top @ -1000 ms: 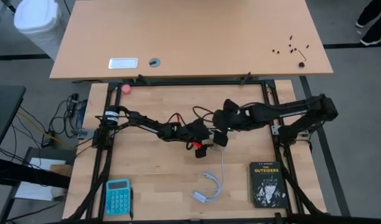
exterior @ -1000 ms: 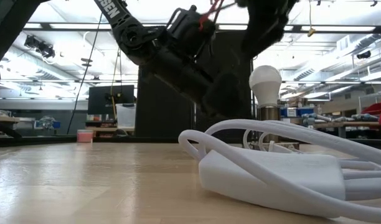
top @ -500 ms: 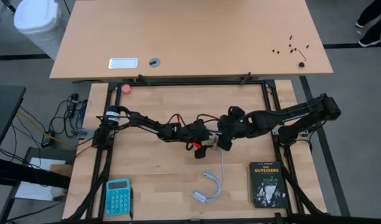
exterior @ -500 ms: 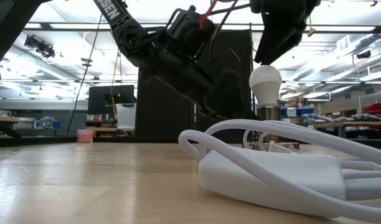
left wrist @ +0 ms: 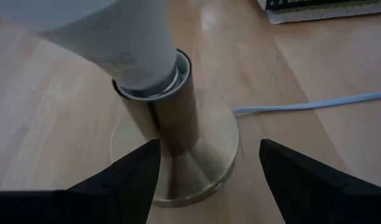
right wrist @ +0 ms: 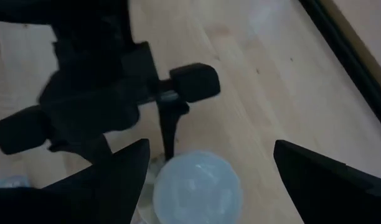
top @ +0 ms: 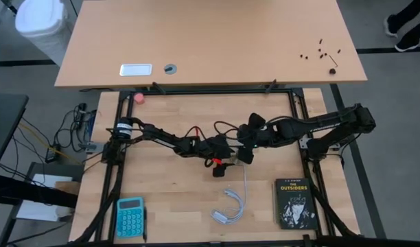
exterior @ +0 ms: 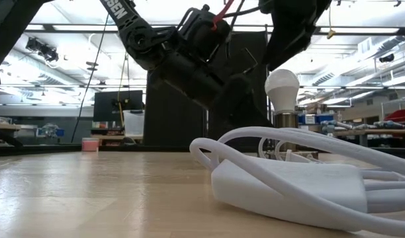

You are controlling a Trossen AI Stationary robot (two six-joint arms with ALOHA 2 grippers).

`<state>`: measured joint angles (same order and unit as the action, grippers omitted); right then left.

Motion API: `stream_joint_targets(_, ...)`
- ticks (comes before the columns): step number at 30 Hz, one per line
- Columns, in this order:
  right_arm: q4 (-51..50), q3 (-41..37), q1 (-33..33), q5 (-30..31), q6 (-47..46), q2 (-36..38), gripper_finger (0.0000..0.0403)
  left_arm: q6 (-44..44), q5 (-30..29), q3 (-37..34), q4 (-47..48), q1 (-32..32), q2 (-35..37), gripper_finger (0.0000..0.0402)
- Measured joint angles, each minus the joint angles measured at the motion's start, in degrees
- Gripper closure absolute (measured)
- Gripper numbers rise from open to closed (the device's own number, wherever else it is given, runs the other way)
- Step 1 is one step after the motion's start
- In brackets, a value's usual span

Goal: Screw lightbulb
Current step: Insert the white lightbulb into the silver lamp

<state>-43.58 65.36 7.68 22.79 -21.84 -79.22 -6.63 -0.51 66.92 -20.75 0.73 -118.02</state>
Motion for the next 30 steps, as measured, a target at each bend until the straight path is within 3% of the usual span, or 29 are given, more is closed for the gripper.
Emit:
stream_joint_targets(19, -1.4, 0.1, -4.2, -2.5, 2.3, -1.9, 0.0049, -0.5, 0.4, 2.6, 0.2, 0.0, 0.0, 0.0122)
stream_joint_targets(30, -6.2, 0.1, -5.8, -1.6, 1.5, -0.6, 0.0049, -0.8, 0.7, 2.7, 5.9, 0.0, 2.3, 0.0122)
